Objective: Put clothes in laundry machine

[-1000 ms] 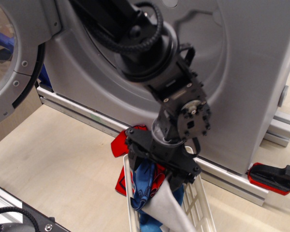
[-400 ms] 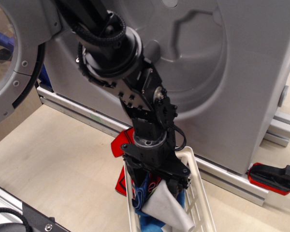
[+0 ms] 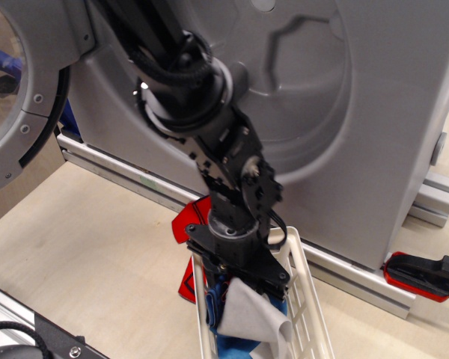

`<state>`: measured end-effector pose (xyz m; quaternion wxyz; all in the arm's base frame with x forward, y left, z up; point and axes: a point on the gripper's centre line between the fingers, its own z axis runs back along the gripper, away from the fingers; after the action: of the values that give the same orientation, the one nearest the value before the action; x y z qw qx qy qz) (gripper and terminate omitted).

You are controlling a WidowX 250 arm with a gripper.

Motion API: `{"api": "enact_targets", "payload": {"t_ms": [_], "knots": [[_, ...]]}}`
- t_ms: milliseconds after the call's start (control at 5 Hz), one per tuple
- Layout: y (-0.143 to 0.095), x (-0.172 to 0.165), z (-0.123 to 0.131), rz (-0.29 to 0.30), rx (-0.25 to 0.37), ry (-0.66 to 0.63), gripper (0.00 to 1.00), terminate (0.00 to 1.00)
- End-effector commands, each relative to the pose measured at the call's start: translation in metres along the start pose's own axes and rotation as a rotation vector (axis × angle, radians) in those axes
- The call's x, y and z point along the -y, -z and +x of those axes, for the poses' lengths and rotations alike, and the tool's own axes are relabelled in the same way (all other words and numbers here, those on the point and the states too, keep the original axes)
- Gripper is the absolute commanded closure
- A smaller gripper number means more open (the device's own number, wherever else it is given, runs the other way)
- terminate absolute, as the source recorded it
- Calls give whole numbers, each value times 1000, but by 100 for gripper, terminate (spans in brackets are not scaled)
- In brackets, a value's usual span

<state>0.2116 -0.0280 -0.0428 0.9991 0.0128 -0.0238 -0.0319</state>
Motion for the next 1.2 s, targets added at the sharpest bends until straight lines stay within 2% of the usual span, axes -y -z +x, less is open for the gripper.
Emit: {"api": "enact_targets", "payload": {"t_ms": [0,400,600,800,1000], "knots": [[-50,2,12,47,174,46,100,0],[-115,-6,15,34,336,65,100,0],[-137,-40,16,28,403,52,100,0],[-144,-76,27,31,419,30,100,0],[-147,-94,43,34,469,16,100,0]]}}
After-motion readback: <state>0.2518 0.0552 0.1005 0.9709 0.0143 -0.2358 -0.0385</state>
